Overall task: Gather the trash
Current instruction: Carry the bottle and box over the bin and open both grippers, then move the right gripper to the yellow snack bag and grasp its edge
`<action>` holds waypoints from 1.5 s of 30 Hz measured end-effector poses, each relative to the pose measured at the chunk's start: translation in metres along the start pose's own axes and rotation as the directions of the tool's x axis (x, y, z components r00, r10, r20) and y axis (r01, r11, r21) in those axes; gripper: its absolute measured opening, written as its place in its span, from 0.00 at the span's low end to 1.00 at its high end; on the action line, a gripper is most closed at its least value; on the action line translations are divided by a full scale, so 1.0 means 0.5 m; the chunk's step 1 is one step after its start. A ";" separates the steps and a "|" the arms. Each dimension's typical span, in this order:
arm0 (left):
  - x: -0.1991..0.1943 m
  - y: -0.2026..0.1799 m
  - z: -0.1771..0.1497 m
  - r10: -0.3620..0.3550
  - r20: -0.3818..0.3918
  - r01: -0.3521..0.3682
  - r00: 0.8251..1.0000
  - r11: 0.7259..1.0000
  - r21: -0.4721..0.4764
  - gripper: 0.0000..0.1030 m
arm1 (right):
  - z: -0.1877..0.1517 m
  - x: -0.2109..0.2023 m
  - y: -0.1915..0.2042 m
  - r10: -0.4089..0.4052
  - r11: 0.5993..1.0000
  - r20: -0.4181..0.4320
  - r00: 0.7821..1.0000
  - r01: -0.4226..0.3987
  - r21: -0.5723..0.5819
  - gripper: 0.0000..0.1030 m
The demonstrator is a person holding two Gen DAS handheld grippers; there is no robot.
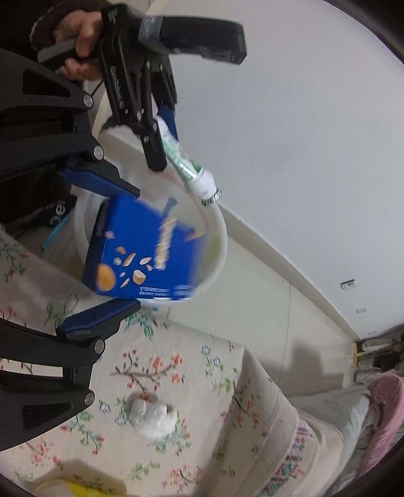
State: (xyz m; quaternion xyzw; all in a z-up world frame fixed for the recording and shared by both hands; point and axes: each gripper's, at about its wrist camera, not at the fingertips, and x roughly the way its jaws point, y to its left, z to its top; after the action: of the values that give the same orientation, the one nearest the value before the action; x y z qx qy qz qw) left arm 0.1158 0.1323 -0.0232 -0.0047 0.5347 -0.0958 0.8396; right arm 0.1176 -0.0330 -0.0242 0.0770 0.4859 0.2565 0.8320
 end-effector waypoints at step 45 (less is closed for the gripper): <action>0.021 -0.169 -0.007 0.035 -0.038 -0.030 0.999 0.992 0.120 0.97 | -0.095 -0.348 -0.232 -0.362 0.922 0.200 0.910 0.317 0.222 0.74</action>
State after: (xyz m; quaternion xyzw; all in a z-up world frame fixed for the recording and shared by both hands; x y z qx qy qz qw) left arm 0.1040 0.0479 -0.0248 0.0564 0.5449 -0.1140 0.8288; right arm 0.0490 -0.2254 0.0414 0.0980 0.4105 0.0500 0.9052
